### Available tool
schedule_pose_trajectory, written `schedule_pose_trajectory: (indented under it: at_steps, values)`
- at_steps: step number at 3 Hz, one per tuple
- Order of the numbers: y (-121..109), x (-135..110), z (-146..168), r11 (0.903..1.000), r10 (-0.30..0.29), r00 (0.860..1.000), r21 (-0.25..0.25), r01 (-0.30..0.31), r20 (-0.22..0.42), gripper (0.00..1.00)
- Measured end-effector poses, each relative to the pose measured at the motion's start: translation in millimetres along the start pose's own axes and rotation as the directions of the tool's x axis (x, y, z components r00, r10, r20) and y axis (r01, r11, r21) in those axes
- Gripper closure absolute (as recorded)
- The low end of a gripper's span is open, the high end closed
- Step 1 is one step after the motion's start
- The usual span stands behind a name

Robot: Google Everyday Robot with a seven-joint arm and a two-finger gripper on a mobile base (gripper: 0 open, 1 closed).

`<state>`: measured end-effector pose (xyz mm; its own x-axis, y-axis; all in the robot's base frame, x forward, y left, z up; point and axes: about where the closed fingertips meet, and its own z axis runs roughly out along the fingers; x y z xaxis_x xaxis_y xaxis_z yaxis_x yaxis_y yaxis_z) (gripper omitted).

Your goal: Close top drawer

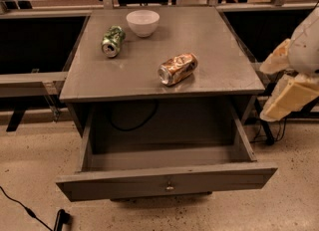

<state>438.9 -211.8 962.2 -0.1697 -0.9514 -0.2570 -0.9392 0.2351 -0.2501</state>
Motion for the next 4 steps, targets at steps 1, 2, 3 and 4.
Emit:
schedule_pose_trajectory:
  at_steps: [1, 2, 3, 4]
  values:
    - [20.7, 8.0, 35.3, 0.9994, -0.031, 0.999, -0.012, 0.031, 0.045, 0.57]
    - [52.8, 15.0, 85.5, 0.9923, -0.070, 0.995, -0.098, 0.076, 0.066, 0.80]
    - [79.8, 23.6, 130.0, 0.9778, -0.080, 0.994, -0.188, 0.093, 0.076, 1.00]
    - [102.5, 31.2, 163.2, 0.9561, -0.099, 0.992, -0.269, 0.116, 0.077, 1.00]
